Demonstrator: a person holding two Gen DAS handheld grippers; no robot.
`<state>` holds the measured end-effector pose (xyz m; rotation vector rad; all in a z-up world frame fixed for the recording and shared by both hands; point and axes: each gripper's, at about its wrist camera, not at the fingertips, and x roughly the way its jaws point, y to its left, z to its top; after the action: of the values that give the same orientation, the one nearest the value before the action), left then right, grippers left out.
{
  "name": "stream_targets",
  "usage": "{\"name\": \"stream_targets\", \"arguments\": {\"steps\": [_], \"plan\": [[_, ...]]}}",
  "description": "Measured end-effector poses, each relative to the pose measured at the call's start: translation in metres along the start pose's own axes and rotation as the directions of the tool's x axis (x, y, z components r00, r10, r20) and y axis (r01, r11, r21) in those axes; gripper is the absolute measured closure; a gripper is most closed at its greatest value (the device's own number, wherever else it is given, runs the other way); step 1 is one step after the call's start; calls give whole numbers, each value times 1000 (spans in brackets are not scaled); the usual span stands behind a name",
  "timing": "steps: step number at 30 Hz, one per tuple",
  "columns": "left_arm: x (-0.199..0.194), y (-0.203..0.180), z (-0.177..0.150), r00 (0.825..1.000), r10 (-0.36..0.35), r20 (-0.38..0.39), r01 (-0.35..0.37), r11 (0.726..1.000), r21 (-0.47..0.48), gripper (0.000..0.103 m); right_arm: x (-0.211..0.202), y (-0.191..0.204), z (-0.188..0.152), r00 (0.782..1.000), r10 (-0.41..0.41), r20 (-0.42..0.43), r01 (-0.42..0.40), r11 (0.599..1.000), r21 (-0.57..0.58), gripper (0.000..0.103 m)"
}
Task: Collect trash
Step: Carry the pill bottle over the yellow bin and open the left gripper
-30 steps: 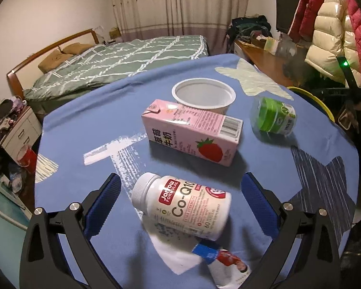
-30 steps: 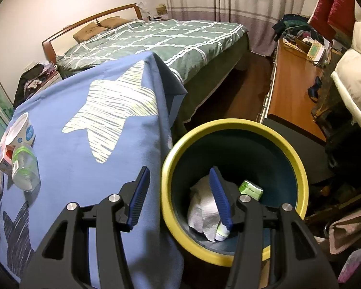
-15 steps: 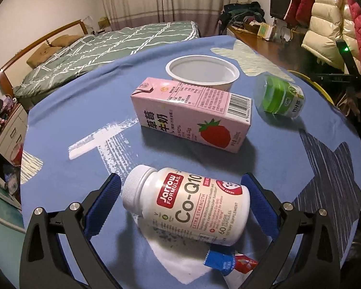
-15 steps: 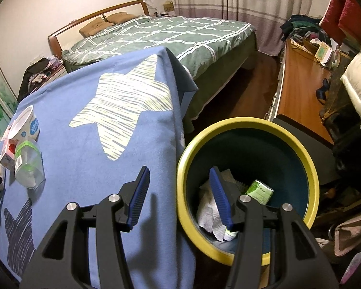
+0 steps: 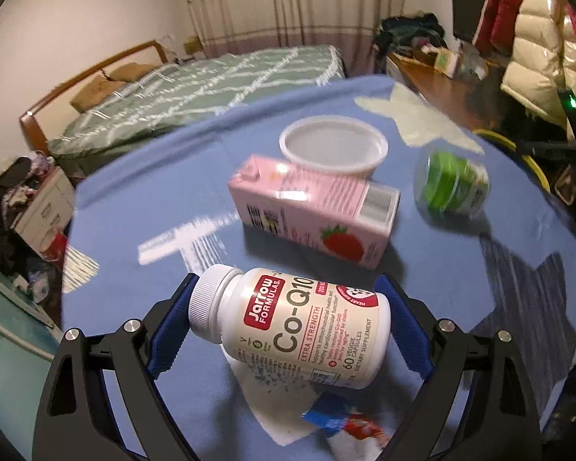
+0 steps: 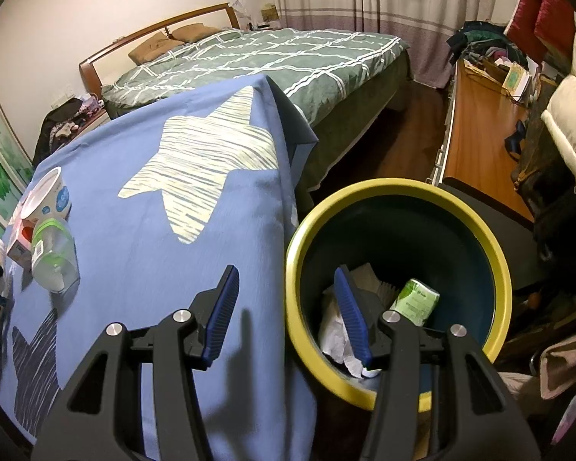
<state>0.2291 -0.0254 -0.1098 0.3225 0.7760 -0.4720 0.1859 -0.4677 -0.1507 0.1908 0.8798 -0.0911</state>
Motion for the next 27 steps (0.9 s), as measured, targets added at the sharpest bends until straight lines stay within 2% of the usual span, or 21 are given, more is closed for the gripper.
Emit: {"name": "stream_targets", "arguments": {"steps": [4,8,11,13,17,21,26,27], "plan": [[-23,-16,13,999,17,46,-17,1000,-9,13,-8,-6,-8,1000,14,11,-14,1000,17,53],[-42,-47,31,996,1,91,-1,1000,-6,13,-18,-14,-16,1000,14,26,-15,999,32,53],[-48,-79,50,993,-27,118,26,1000,10,13,-28,-22,-22,999,-1,48,-2,999,49,53],[-47,-102,64,989,-71,128,69,997,16,13,-36,-28,-28,998,-17,61,14,998,58,53],[-36,-156,93,977,-165,134,159,986,59,13,-54,-40,-38,994,-70,87,65,996,68,53],[-14,-221,123,955,-274,116,262,959,111,13,-74,-58,-49,985,-128,118,118,989,86,53],[30,-299,154,943,-323,79,307,937,170,13,-89,-80,-66,977,-171,125,157,981,113,53],[43,-316,162,947,-316,65,300,937,177,13,-91,-85,-70,976,-180,121,166,979,122,53]]}}
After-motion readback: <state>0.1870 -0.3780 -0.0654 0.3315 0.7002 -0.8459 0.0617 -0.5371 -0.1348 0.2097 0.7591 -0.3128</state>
